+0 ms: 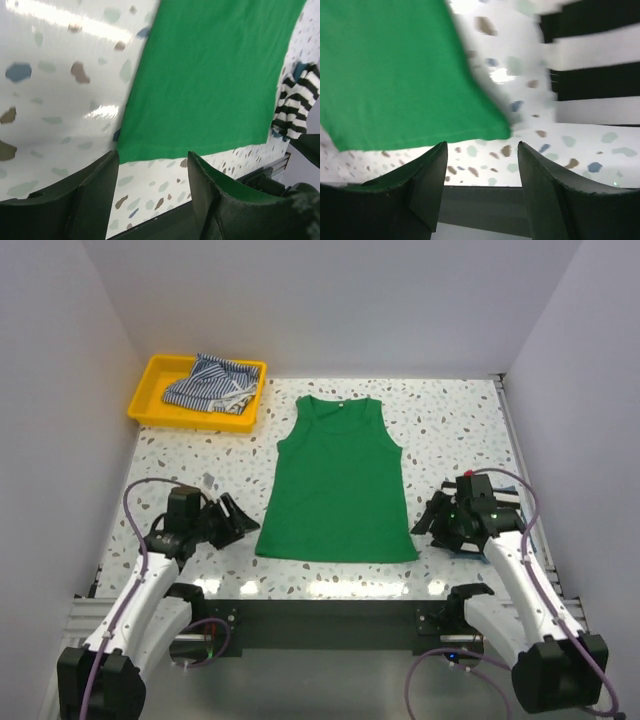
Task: Fold and stack the tank tops
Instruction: Flatten the tank top out
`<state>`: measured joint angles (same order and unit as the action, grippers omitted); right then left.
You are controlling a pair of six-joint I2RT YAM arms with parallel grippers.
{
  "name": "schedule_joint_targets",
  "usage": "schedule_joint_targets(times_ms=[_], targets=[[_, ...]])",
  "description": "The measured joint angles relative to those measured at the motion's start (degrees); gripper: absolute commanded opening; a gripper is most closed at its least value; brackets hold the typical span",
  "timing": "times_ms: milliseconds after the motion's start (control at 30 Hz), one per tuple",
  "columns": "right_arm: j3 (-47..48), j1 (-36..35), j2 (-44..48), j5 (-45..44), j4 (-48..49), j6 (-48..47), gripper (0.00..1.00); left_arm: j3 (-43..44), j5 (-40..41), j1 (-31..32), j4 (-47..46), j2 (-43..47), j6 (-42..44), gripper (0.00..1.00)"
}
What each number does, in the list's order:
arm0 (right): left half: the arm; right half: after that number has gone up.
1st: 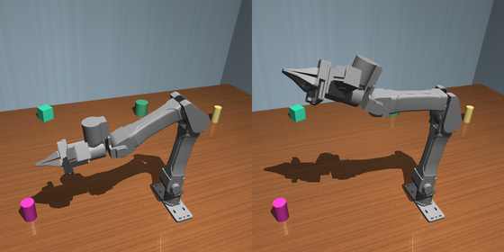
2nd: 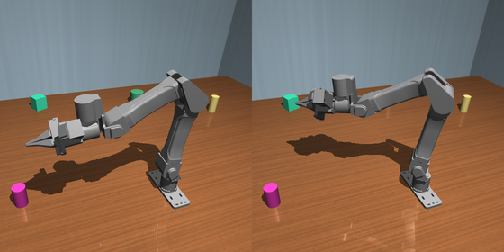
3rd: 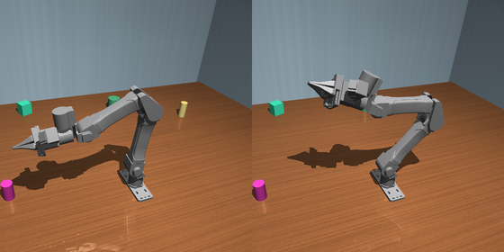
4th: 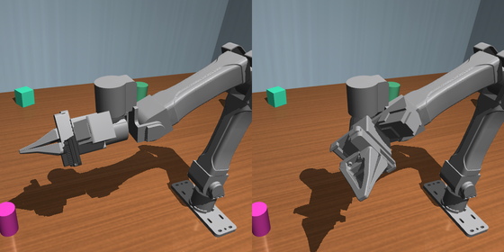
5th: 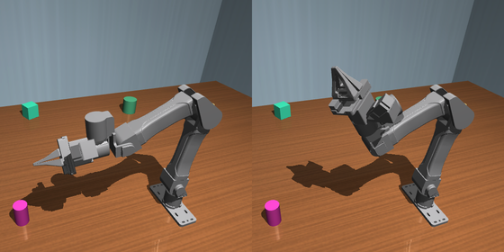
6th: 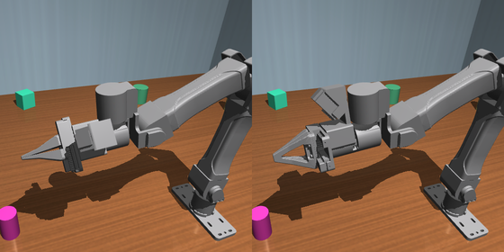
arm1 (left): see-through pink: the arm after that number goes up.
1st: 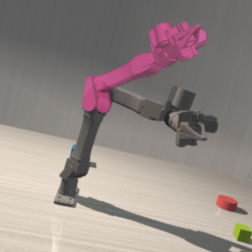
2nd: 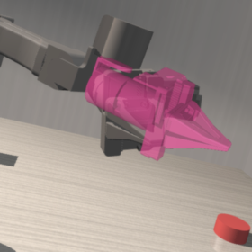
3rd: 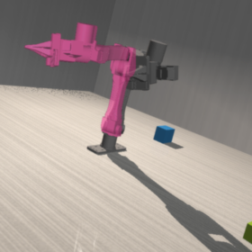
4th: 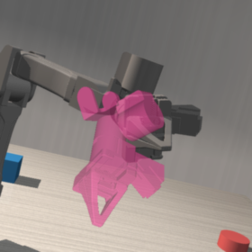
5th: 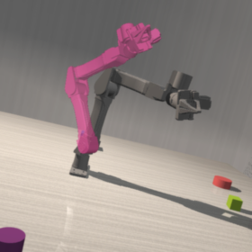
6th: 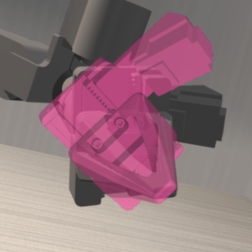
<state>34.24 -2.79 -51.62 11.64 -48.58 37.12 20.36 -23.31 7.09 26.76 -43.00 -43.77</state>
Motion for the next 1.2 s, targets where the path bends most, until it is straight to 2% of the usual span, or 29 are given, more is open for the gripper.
schedule_joint_targets(times_ms=[67, 133, 200, 233, 300, 400, 533, 667, 767, 967, 1200], targets=[[3.9, -7.0, 1.5, -3.2, 0.5, 1.7, 0.61, 4.4, 1.4, 0.0, -0.1, -1.0, 0.7, 0.60], [8.3, -20.5, 0.1, -9.5, 2.1, 5.0, 0.59, 8.8, 2.1, 0.0, -0.9, -3.5, 1.7, 0.58], [13.4, -33.7, -5.2, -15.0, 4.0, 7.8, 0.58, 14.2, 2.8, 0.0, -1.9, -8.3, 3.2, 0.56], [17.3, -40.7, -10.1, -18.1, 5.0, 9.3, 0.55, 16.5, 3.1, -0.1, -2.4, -10.5, 4.0, 0.56], [23.9, -49.7, -19.5, -22.7, 7.2, 10.9, 0.48, 22.1, 4.1, -1.0, -2.4, -15.6, 5.3, 0.55], [34.7, -59.4, -35.7, -27.8, 11.6, 12.3, 0.41, 29.0, 4.7, -5.4, -2.4, -18.8, 5.6, 0.54], [46.4, -65.7, -50.9, -30.8, 13.7, 12.5, 0.39, 37.3, 8.3, -11.0, -1.5, -18.8, 5.2, 0.54], [56.6, -69.6, -62.7, -32.6, 15.1, 12.2, 0.39, 47.2, 11.7, -12.0, -1.1, -19.1, 4.6, 0.54], [60.7, -70.8, -67.1, -33.3, 15.0, 11.8, 0.37, 51.5, 12.0, -12.0, -1.9, -19.5, 3.7, 0.54], [68.1, -71.4, -73.7, -34.6, 14.1, 11.0, 0.35, 52.1, 11.3, -12.0, -2.3, -21.0, 2.1, 0.53], [69.5, -72.3, -75.6, -37.7, 11.4, 10.8, 0.34, 51.7, 10.2, -12.0, -2.7, -22.7, 1.3, 0.52]])
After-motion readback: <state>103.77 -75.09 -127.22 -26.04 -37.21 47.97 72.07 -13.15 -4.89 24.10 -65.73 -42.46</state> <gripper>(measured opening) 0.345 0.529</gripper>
